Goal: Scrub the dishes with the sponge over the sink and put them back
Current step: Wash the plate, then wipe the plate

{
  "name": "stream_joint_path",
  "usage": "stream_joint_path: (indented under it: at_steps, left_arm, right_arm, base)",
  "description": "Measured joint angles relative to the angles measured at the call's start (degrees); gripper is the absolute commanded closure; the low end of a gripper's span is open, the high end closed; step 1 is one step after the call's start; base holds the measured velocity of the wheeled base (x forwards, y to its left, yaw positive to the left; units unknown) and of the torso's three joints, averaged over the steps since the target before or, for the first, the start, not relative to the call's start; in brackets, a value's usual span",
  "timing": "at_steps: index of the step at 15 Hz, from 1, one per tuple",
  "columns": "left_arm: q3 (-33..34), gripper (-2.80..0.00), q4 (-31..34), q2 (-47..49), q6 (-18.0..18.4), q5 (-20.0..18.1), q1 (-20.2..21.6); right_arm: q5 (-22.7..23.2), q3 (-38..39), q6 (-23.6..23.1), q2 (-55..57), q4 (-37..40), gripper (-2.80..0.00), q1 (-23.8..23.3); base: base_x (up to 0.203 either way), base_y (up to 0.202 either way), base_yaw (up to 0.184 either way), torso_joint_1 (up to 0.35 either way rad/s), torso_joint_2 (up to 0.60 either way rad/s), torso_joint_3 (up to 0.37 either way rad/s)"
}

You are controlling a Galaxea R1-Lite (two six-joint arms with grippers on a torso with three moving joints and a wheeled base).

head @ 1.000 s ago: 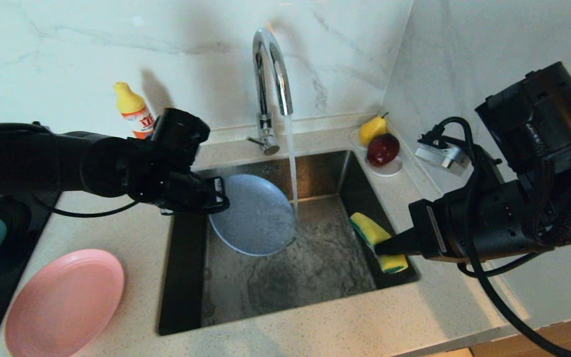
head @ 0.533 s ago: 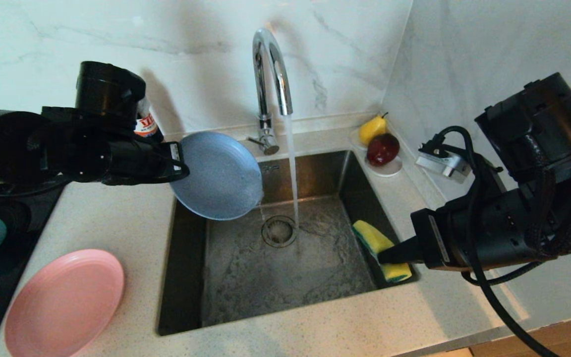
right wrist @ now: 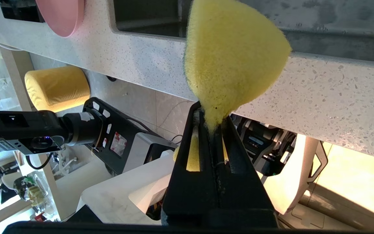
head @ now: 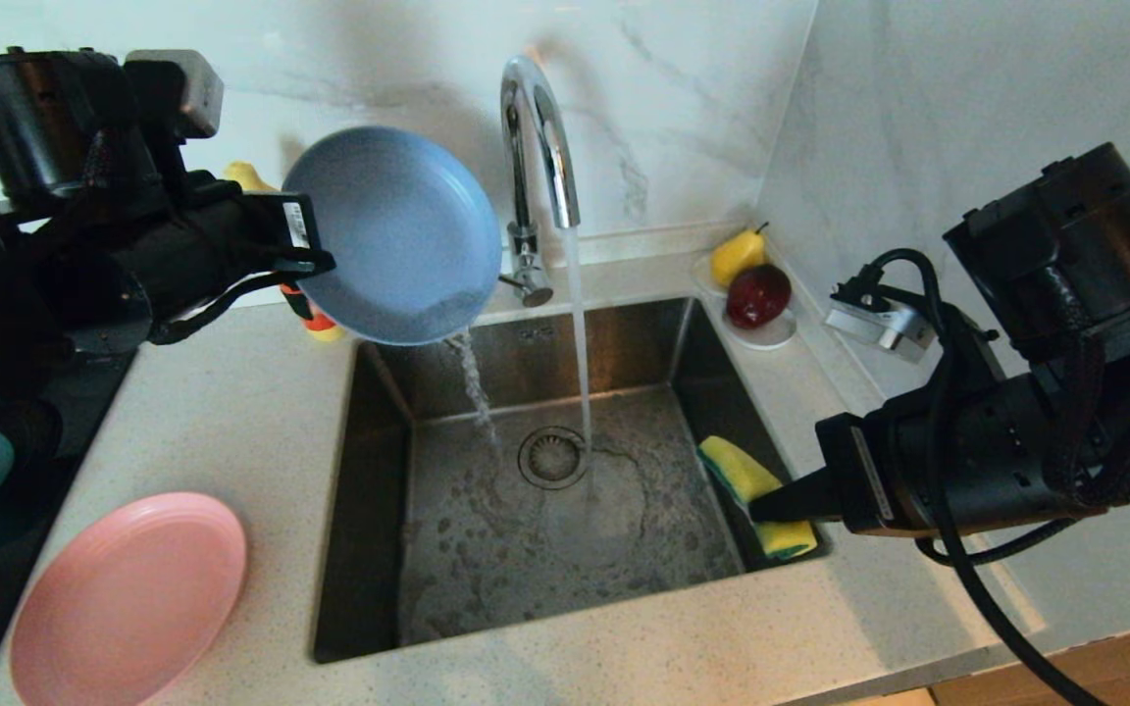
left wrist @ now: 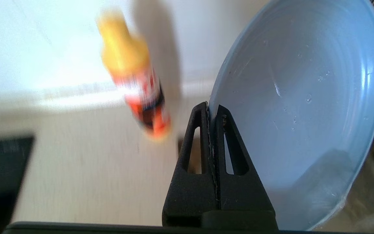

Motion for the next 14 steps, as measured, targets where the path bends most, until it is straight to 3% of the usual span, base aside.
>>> stream_joint_path:
  at_steps: [2, 5, 11, 14]
  left_arm:
    - [2.38, 0.00, -5.61, -0.82, 0.31, -0.30, -0.01]
    - [3.55, 0.00, -4.36, -2.65, -2.69, -2.37, 0.00]
    - [4.09, 0.00, 14.81, -11.09, -12.16, -11.44, -0.04]
    - [7.15, 0.00, 16.91, -16.11, -13.22, -16.70, -0.11]
  right_arm:
    - [0.05, 0.02, 0.13, -0.15, 0.04, 0.00, 0.00]
    - [-0.02, -0.29, 0.04, -1.21, 0.06, 0.00, 0.42]
    - [0.24, -4.41, -0.15, -4.08, 2.83, 0.00, 2.46]
    - [2.11, -6.74, -0.11, -4.66, 3.39, 0.00, 3.97]
  base:
    - [0.000, 0.000, 0.000, 0.000, 0.00, 0.000]
    - [0.000, 0.000, 0.000, 0.000, 0.00, 0.000]
    - [0.000, 0.000, 0.000, 0.000, 0.00, 0.000]
    - [0.000, 0.000, 0.000, 0.000, 0.00, 0.000]
